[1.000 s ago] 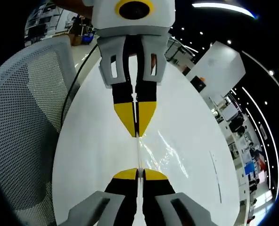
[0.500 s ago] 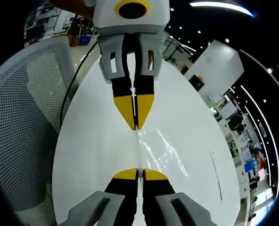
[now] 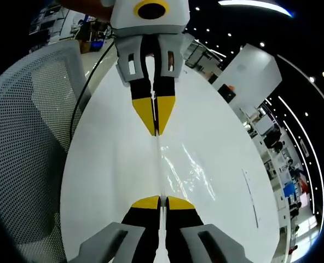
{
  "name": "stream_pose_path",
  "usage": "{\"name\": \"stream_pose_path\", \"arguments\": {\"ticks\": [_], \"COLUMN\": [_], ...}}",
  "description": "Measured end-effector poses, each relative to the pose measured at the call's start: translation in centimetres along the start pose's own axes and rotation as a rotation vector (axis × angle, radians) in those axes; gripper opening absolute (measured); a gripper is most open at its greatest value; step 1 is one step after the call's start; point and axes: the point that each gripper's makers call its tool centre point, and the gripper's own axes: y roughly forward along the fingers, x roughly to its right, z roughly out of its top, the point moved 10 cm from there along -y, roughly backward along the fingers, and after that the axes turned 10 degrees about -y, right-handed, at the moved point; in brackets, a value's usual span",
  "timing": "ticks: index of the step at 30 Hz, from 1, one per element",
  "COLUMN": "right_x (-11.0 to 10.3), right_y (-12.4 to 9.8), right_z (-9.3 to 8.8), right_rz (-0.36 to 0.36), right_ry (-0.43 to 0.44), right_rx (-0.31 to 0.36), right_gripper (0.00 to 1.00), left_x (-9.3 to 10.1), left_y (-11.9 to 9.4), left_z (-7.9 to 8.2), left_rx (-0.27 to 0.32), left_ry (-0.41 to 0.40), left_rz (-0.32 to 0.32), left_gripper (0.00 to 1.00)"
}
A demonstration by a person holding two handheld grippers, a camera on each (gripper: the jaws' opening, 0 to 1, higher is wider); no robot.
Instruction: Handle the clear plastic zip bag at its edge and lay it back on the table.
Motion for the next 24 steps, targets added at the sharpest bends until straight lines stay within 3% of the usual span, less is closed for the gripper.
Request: {"name": "stream_pose_path", "arguments": {"ticks": [24], "right_x": [-0.5], "right_y": [-0.6], "right_z": [-1.9], "right_rz": [-0.013], "right_ry": [0.034], "right_rx": [-0.033], "right_gripper": [0.00], "left_x": [-0.4], "left_y": [-0.7], "left_z": [-1.1], "left_rx": [-0.018], "left_ry": [-0.011], "left_rz": [0.012], "left_gripper": [0.00]}}
